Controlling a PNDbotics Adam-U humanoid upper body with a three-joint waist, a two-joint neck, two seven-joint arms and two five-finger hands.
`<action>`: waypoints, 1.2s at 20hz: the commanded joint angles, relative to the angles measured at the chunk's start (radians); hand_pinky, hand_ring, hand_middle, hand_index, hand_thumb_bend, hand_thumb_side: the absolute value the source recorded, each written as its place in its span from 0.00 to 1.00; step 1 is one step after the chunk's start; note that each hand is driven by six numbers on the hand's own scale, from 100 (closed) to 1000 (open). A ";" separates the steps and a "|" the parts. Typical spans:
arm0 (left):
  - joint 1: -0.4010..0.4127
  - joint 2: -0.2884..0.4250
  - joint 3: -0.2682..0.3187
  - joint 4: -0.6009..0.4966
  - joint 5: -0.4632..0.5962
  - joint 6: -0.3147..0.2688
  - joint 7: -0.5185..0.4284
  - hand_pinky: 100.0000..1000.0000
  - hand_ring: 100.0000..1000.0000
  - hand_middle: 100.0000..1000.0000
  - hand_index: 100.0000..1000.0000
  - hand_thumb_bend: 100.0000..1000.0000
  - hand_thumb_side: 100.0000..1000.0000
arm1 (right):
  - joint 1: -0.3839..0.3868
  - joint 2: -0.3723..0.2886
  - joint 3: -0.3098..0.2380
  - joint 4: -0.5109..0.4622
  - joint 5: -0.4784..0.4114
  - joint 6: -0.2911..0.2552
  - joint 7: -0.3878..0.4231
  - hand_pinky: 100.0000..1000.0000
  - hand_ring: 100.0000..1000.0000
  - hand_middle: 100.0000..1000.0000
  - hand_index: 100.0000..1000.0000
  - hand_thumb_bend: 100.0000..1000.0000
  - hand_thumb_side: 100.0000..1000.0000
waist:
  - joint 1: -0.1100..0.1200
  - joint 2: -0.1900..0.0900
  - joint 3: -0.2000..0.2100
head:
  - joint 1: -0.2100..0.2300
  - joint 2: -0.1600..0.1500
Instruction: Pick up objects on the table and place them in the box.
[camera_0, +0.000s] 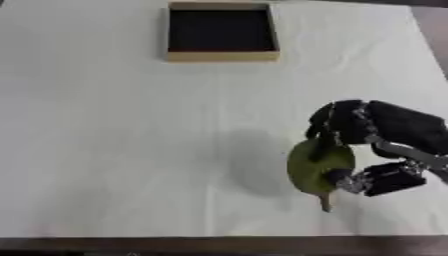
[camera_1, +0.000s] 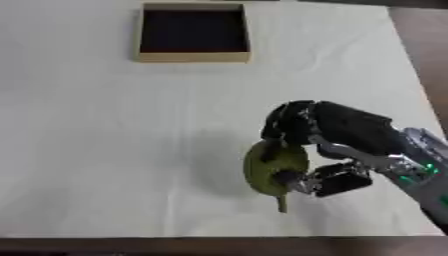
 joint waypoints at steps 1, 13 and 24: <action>-0.007 0.020 0.004 -0.020 0.002 0.000 -0.002 0.64 0.77 0.74 0.74 0.00 0.52 | -0.046 -0.040 -0.022 -0.022 -0.011 0.007 -0.018 0.73 0.66 0.42 0.62 0.00 0.00 | 0.003 -0.020 0.003 | -0.004 -0.005; -0.013 0.014 0.000 -0.020 0.005 0.001 -0.010 0.64 0.77 0.74 0.74 0.00 0.52 | -0.283 -0.069 -0.065 -0.010 -0.128 0.129 -0.011 0.75 0.66 0.42 0.61 0.00 0.00 | -0.004 -0.011 0.032 | -0.028 -0.003; -0.015 0.007 -0.004 -0.020 0.007 0.001 -0.020 0.64 0.78 0.74 0.74 0.00 0.52 | -0.498 0.024 -0.101 0.180 -0.154 0.292 0.033 0.76 0.63 0.41 0.61 0.00 0.00 | -0.005 0.004 0.053 | -0.087 -0.027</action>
